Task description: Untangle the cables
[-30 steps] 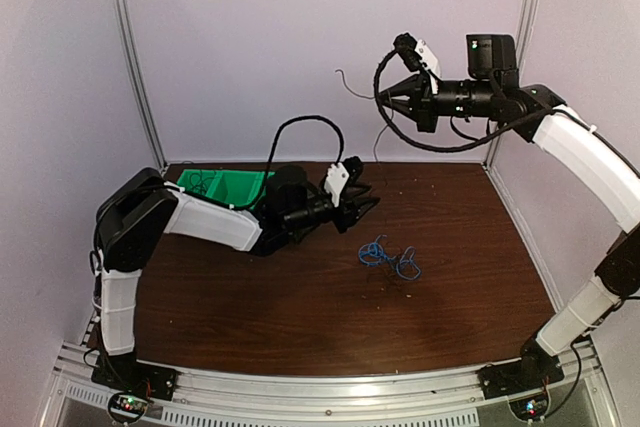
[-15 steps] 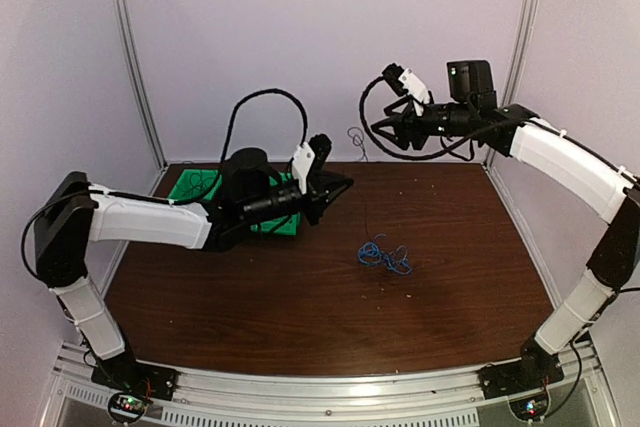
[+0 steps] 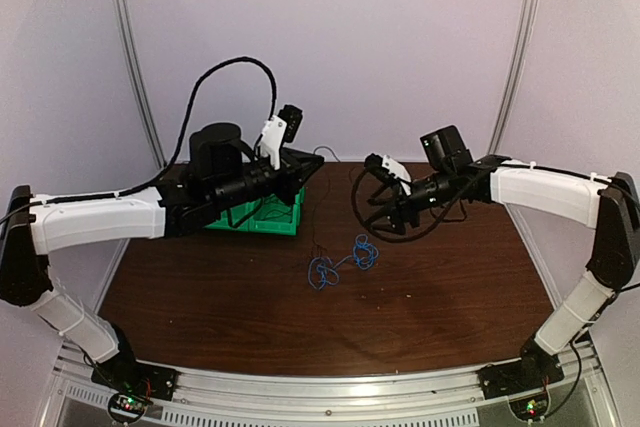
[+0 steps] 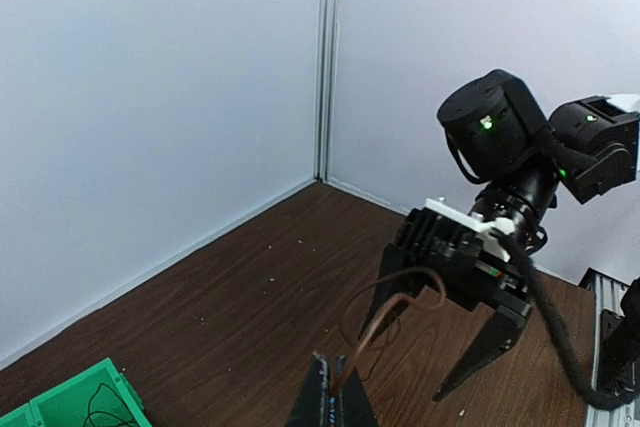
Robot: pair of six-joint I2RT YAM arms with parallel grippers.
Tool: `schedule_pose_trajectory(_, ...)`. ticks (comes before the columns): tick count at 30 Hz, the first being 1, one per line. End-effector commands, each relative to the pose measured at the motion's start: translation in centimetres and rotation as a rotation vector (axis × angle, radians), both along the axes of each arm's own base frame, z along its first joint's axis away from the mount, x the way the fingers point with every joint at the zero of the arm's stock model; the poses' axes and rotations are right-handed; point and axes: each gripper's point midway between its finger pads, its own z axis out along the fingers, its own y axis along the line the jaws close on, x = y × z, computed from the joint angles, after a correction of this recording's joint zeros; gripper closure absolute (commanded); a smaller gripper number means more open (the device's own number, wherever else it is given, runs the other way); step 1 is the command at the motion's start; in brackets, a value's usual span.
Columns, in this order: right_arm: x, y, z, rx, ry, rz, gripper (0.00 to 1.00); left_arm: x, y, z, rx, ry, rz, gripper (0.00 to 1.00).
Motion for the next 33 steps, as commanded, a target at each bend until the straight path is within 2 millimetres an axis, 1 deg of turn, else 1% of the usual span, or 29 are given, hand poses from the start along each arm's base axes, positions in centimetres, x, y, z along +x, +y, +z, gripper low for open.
schedule_pose_trajectory(1,-4.6,3.6,1.0,0.04,-0.02,0.194,0.25,0.6,1.8,3.0,-0.052,0.03,0.1,1.0)
schedule_pose_trajectory(3,-5.1,4.7,0.1,0.037,-0.003,0.206,0.25,0.9,2.4,3.7,-0.069,0.039,0.129,1.0)
schedule_pose_trajectory(8,-4.2,6.4,-2.0,0.039,0.036,0.175,0.21,0.5,3.6,6.8,-0.148,0.038,0.159,1.0)
schedule_pose_trajectory(9,-4.0,6.8,-2.4,0.036,0.033,0.169,0.2,0.4,3.7,7.8,-0.163,0.03,0.156,1.0)
schedule_pose_trajectory(10,-3.8,7.2,-2.6,0.036,0.026,0.162,0.15,0.3,3.9,8.5,-0.173,0.028,0.156,1.0)
schedule_pose_trajectory(11,-3.5,7.6,-2.7,0.041,0.02,0.149,0.13,0.2,3.9,9.0,-0.178,0.031,0.154,1.0)
schedule_pose_trajectory(14,-2.8,8.9,-1.9,0.083,-0.005,0.124,0.11,0.0,4.2,10.1,-0.191,0.029,0.154,1.0)
schedule_pose_trajectory(19,-1.8,10.9,0.6,0.176,-0.051,0.098,0.09,0.0,4.6,10.7,-0.207,0.033,0.17,1.0)
schedule_pose_trajectory(21,-1.6,11.9,1.0,0.207,-0.04,0.099,0.09,0.0,4.8,11.0,-0.216,0.031,0.175,1.0)
schedule_pose_trajectory(23,-0.9,12.9,0.8,0.22,-0.023,0.067,0.1,0.0,5.0,11.4,-0.227,0.031,0.182,1.0)
schedule_pose_trajectory(24,-0.2,13.3,0.4,0.224,-0.007,0.037,0.15,0.0,5.1,11.6,-0.235,0.031,0.185,1.0)
schedule_pose_trajectory(25,0.2,13.7,0.0,0.23,0.014,0.022,0.22,0.0,5.2,11.9,-0.241,0.03,0.188,1.0)
schedule_pose_trajectory(26,0.6,13.9,-0.5,0.232,0.035,0.011,0.35,-0.1,5.5,12.1,-0.247,0.029,0.194,1.0)
schedule_pose_trajectory(27,0.7,14.1,-1.0,0.234,0.056,0.003,0.46,-0.1,5.7,12.5,-0.254,0.026,0.202,1.0)
schedule_pose_trajectory(28,0.9,14.1,-1.5,0.234,0.075,-0.006,0.54,-0.2,6.0,12.9,-0.261,0.022,0.209,1.0)
schedule_pose_trajectory(29,0.8,14.1,-2.1,0.227,0.09,-0.01,0.66,-0.2,6.4,13.3,-0.266,0.016,0.219,1.0)
schedule_pose_trajectory(30,0.8,14.0,-2.7,0.22,0.101,-0.018,0.76,-0.3,6.7,13.7,-0.271,0.008,0.229,1.0)
schedule_pose_trajectory(31,0.7,13.8,-3.1,0.214,0.108,-0.025,0.84,-0.4,7.2,14.3,-0.274,-0.006,0.241,1.0)
schedule_pose_trajectory(33,0.4,13.0,-3.8,0.198,0.106,-0.038,0.96,-0.6,8.1,15.7,-0.278,-0.036,0.269,1.0)
